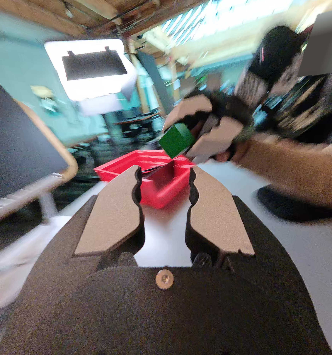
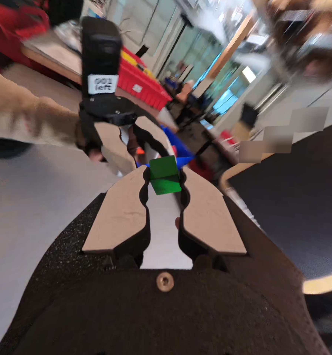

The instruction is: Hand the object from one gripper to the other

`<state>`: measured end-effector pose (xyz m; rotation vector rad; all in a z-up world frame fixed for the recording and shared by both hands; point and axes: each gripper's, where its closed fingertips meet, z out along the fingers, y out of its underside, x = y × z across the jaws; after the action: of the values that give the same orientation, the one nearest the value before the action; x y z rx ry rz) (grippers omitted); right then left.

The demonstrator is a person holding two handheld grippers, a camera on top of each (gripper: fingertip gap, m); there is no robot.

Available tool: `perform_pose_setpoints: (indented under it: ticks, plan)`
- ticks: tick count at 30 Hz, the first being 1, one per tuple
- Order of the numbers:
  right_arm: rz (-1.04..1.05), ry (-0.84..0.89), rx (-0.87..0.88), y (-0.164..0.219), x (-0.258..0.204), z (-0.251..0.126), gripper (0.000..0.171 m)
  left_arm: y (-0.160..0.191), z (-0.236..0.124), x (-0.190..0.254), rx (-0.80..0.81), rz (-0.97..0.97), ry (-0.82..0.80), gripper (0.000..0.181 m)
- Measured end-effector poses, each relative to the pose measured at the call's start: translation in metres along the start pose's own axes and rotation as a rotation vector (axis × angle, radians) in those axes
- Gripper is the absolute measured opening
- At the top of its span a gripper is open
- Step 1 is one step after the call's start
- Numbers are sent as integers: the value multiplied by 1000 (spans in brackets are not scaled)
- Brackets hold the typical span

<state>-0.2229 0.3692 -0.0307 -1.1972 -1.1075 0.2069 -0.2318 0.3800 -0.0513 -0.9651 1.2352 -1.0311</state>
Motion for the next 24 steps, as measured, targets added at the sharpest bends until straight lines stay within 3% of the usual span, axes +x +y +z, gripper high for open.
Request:
perform_pose_setpoints:
  ticks: [3, 6, 9, 12, 16, 20, 24]
  plan:
    - [-394, 184, -15, -5, 3, 6, 30, -14, -4, -2, 99, -518, 197, 48]
    - [-670, 301, -62, -5, -3, 17, 29, -22, -7, -1, 140, -821, 336, 48]
    - [-862, 452, -105, -4, 0, 23, 30, -18, -2, -2, 115, -895, 326, 50]
    - [-929, 492, -170, 8, -2, 34, 30, -10, 4, -4, 53, -862, 247, 50]
    - [-856, 520, -189, 14, 3, 36, 30, -6, -1, -13, 50, -810, 198, 36]
    - [-629, 374, -127, 5, -3, 33, 33, -12, -3, -11, 77, -798, 243, 36]
    - [-299, 187, -35, -10, -7, 22, 36, -22, -13, -17, 127, -575, 179, 36]
